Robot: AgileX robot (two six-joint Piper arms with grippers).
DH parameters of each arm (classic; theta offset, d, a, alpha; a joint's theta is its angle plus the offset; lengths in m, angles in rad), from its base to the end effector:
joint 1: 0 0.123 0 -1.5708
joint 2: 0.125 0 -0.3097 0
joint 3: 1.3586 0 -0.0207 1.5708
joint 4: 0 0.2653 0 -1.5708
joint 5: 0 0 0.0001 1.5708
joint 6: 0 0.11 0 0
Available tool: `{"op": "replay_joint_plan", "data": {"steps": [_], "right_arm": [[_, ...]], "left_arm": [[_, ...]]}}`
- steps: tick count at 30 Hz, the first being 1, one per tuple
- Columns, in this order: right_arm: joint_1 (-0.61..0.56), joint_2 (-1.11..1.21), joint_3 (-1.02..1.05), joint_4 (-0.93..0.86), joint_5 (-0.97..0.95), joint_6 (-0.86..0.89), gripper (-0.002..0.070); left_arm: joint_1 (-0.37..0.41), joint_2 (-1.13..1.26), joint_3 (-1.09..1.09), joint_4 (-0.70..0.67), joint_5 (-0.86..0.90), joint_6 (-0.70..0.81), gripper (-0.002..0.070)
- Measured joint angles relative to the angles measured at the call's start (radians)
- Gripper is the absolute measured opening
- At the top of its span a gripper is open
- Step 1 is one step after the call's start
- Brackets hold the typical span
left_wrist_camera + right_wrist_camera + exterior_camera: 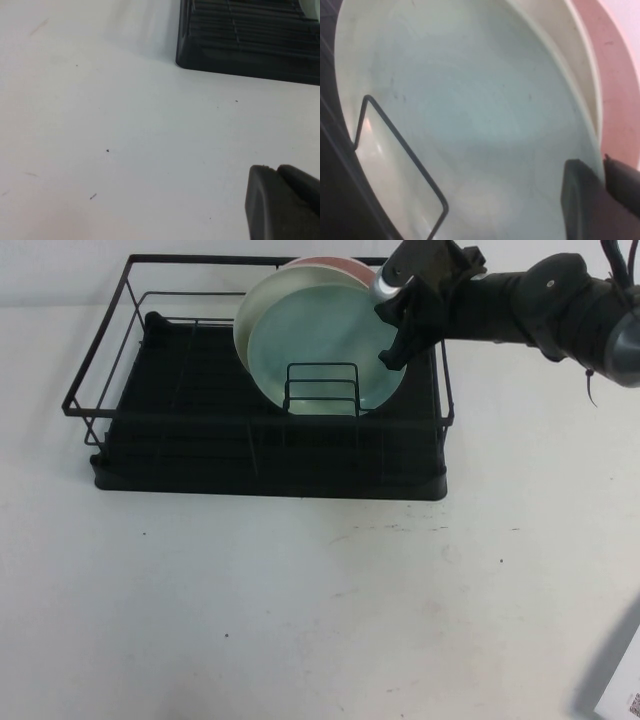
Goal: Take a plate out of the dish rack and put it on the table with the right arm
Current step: Grasp the plate from the shelf, then place the plate from the table
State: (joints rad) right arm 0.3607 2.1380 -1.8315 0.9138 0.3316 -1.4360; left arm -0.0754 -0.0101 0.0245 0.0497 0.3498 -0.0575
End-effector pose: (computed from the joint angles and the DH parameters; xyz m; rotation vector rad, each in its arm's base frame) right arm 0.5119 0.2235 0.2799 -1.0192 1.7030 0.1381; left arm 0.0612 -0.0027 0.1683 0.0478 1.8470 -0.0444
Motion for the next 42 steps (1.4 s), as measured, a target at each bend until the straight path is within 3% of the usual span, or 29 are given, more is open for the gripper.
{"op": "replay_joint_plan", "data": {"steps": [11, 20, 28, 35, 42], "right_arm": [[0.000, -0.123, 0.000, -0.107, 0.041, 0.097, 0.0020], [0.001, -0.284, 0.000, -0.401, 0.235, 0.413, -0.0004], [0.001, -0.486, 0.000, -0.654, 0.493, 0.804, -0.0009], [0.001, -0.666, 0.067, -0.716, 0.633, 1.039, -0.0010], [0.001, -0.879, 0.300, -0.707, 0.652, 1.230, -0.0010]], "left_arm": [[0.000, 0.000, 0.000, 0.000, 0.000, 0.000, -0.0004], [0.000, 0.000, 0.000, 0.000, 0.000, 0.000, -0.0004], [0.000, 0.000, 0.000, 0.000, 0.000, 0.000, -0.0004], [0.000, 0.000, 0.000, 0.000, 0.000, 0.000, -0.0004], [0.000, 0.000, 0.000, 0.000, 0.000, 0.000, -0.0004]]}}
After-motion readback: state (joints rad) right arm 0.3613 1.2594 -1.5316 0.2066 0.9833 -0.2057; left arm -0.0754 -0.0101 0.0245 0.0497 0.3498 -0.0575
